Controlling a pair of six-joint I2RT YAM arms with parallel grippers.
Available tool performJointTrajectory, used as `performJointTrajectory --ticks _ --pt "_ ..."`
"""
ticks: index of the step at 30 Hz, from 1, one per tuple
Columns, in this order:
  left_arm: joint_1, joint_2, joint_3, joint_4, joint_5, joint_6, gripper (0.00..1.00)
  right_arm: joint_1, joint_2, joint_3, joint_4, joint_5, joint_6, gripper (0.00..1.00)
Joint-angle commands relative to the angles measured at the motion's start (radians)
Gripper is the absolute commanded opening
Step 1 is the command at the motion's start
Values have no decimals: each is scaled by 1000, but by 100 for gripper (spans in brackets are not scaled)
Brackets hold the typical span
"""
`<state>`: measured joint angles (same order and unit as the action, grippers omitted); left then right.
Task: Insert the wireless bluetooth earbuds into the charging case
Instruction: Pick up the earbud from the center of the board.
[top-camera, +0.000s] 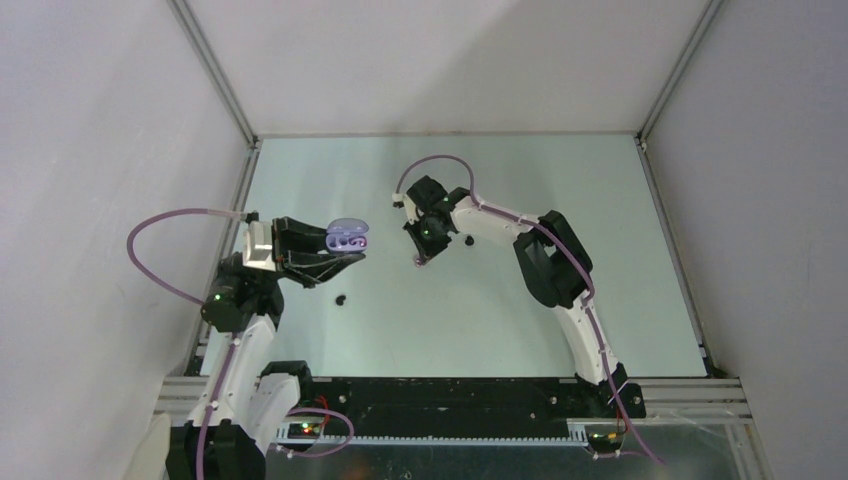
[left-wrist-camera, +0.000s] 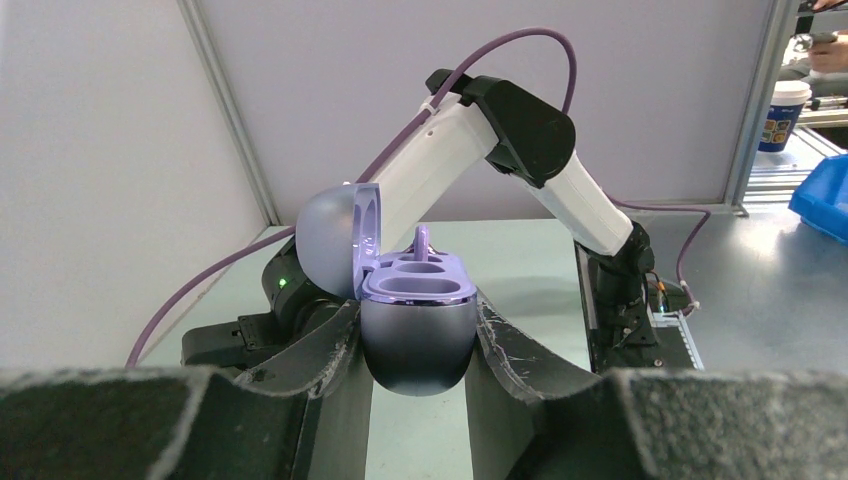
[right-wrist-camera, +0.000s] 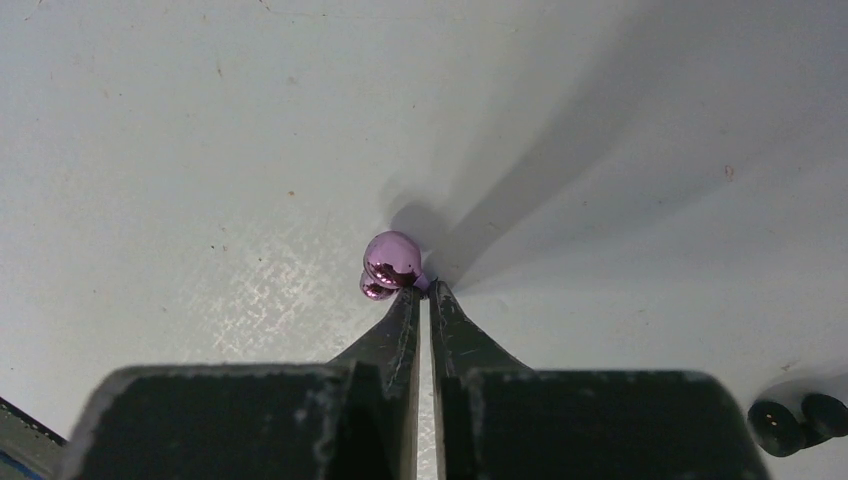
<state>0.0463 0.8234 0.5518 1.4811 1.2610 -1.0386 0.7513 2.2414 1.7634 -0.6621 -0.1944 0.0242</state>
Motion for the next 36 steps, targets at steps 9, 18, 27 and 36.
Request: performJointTrajectory --ticks 9,18,27,36 --pt "9 -9 3 51 -4 9 0 -5 -126 -104 128 74 -134 0" --pt "9 -2 -8 25 -20 43 0 -6 -333 -145 160 231 -274 0" --pt "9 11 4 -252 -51 226 0 6 -492 -57 67 371 -440 0" --pt "-14 23 74 -793 -114 629 0 79 -598 201 -117 485 -592 0"
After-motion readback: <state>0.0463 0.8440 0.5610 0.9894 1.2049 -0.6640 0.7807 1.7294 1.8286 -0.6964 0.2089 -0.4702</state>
